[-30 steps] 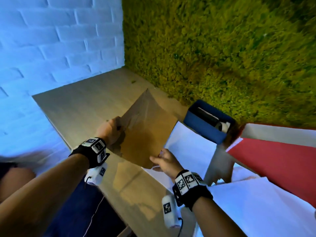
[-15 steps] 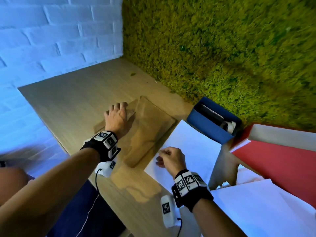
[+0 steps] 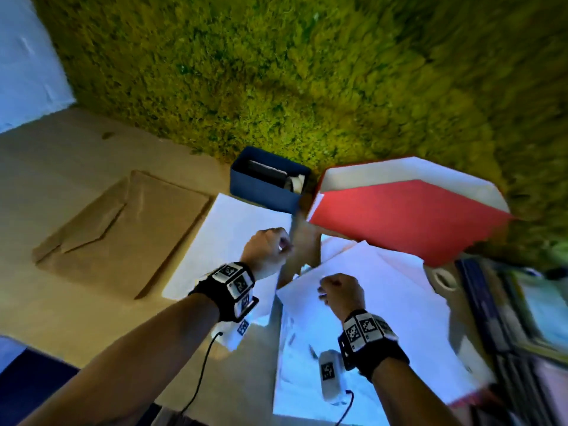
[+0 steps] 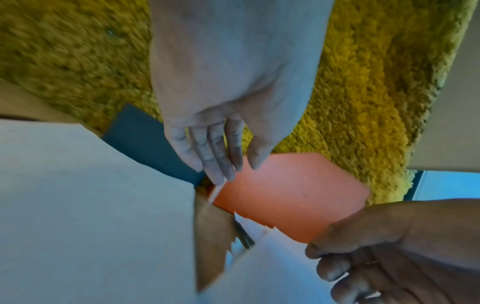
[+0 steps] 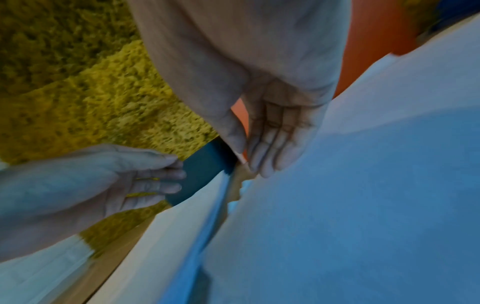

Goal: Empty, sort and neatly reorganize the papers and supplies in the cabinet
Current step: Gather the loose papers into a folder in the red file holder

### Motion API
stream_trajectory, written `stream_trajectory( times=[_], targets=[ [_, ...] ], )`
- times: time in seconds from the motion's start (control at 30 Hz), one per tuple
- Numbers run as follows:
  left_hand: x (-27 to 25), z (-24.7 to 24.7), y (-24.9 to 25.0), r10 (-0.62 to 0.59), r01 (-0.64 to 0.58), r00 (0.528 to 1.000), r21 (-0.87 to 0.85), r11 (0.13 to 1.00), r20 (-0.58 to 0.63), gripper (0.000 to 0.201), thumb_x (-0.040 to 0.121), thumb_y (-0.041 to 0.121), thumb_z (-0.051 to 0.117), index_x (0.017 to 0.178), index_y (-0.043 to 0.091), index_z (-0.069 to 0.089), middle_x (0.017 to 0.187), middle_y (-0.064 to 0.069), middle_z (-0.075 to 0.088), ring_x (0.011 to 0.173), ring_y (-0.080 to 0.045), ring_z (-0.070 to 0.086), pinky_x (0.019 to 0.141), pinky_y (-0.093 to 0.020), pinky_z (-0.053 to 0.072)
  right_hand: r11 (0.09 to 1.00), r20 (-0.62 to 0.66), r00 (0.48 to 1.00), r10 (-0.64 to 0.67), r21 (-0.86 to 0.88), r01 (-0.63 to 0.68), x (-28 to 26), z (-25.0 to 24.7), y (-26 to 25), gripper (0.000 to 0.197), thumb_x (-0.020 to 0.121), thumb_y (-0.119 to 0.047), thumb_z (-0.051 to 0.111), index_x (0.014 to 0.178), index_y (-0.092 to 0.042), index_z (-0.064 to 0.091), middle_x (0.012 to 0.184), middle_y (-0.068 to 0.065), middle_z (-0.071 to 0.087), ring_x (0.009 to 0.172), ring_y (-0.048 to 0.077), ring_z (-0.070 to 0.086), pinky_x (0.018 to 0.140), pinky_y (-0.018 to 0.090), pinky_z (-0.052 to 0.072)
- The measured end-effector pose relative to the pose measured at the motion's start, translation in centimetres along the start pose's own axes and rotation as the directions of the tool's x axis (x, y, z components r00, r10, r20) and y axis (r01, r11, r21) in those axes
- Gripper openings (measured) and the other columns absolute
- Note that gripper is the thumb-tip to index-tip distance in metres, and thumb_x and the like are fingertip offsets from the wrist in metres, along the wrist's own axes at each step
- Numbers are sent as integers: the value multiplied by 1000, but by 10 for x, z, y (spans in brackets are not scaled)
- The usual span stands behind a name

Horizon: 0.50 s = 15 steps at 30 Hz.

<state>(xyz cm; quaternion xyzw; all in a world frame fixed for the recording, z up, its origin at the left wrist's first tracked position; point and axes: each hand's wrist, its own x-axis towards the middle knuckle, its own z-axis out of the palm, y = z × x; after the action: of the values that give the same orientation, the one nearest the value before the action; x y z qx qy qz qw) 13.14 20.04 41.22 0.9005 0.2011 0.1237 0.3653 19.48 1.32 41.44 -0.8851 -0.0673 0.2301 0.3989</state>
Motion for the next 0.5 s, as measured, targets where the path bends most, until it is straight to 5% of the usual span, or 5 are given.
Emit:
stream_trajectory(
  times=[0.1, 0.2, 0.3, 0.5],
  targets=[
    [0, 44, 27, -29, 23, 987, 39, 999, 161, 19, 86, 35, 67, 94, 17, 65, 97, -4, 71, 93, -25, 65, 76, -32, 52, 987, -61, 993, 103, -118, -109, -3, -44, 34, 16, 71, -33, 55, 66, -20, 64, 83, 11, 72, 83, 32, 66, 75, 36, 53],
    [3, 82, 48, -73, 70, 959, 21, 997, 275, 40, 85, 32, 72, 113, 6, 62, 118, -12, 64, 109, -27, 59, 90, -34, 47, 950, -82, 982, 169, -252, -184, -12, -84, 64, 19, 85, -28, 53, 67, -22, 54, 87, 12, 59, 80, 29, 49, 72, 26, 38],
    [7, 109, 66, -107, 82, 954, 100, 992, 280, 56, 78, 39, 78, 118, 5, 57, 123, -14, 59, 113, -29, 55, 93, -35, 46, 944, -158, 956, 246, -184, -273, -16, -120, 96, 18, 92, -23, 56, 104, -14, 66, 111, 14, 64, 98, 28, 59, 75, 21, 36],
    [19, 128, 86, -208, 125, 953, 339, 932, 220, 101, 60, 63, 81, 133, 6, 41, 134, -19, 39, 127, -39, 36, 103, -48, 38, 880, -325, 862, 389, -147, -452, -28, -162, 152, 62, 86, -38, 63, 133, -3, 42, 133, 21, 49, 124, 35, 46, 99, 37, 39]
  ],
)
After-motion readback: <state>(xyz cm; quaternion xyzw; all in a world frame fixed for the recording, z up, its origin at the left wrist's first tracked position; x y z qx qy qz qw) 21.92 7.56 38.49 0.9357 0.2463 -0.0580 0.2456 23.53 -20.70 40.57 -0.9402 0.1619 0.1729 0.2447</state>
